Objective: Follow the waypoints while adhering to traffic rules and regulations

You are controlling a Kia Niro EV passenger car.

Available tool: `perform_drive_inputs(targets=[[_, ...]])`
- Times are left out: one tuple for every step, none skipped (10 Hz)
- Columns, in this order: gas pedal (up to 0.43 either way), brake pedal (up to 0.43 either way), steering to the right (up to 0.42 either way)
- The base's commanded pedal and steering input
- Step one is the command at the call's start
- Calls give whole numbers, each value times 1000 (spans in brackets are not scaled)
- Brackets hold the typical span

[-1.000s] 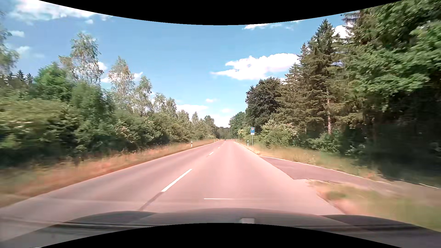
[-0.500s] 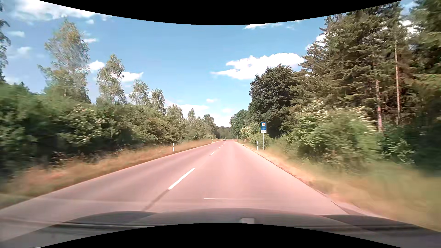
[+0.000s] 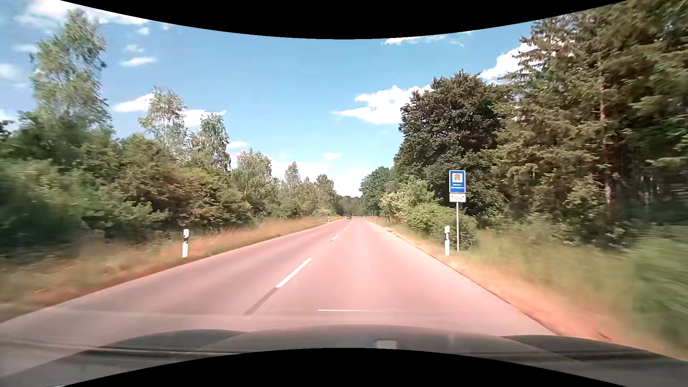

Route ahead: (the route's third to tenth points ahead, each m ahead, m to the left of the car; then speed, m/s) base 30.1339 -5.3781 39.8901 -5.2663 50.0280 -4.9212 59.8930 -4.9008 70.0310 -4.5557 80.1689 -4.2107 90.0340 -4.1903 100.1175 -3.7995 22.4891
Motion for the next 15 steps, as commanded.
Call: perform_drive_inputs(targets=[[189,0,-2],[189,0,-2],[189,0,-2],[189,0,-2],[189,0,-2],[189,0,-1],[177,0,-1],[177,0,-1],[169,0,-1],[157,0,-1],[157,0,-1],[157,0,-1],[157,0,-1],[150,0,0],[150,0,0]])
